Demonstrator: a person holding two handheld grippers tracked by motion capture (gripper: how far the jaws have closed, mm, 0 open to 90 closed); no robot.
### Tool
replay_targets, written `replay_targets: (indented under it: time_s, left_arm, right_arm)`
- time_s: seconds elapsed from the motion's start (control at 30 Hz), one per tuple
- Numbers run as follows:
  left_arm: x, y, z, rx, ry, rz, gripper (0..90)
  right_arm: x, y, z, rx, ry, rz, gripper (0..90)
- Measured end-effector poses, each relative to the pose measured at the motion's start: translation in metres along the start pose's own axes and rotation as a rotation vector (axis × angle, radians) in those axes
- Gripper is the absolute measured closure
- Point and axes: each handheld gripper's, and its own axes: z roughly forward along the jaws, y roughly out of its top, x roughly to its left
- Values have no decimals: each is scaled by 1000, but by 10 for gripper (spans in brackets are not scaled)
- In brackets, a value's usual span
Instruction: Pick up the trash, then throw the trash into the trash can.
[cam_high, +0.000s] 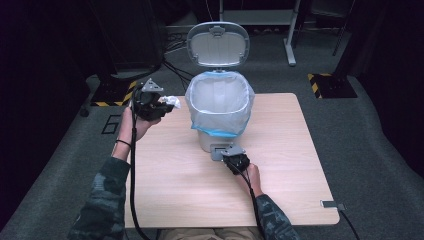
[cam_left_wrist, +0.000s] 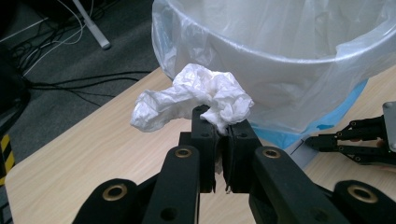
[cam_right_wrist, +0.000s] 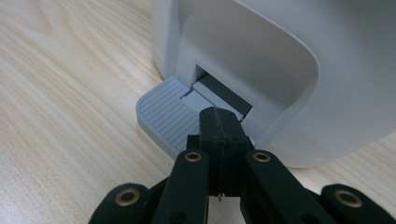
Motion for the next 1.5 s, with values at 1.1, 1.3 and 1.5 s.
replay_targets:
  time_s: [1.1, 1.3, 1.5]
  left_arm:
    - [-6, 44, -11, -33, 8, 45, 840]
    - [-11, 54, -9, -21, -2, 69, 840]
    - [-15, 63, -2, -20, -11, 61, 840]
  right_arm:
    - [0, 0, -1, -2, -11, -5, 900]
    - [0, 0, 0, -2, -8, -3, 900]
    - [0, 0, -1, -2, -13, -7, 900]
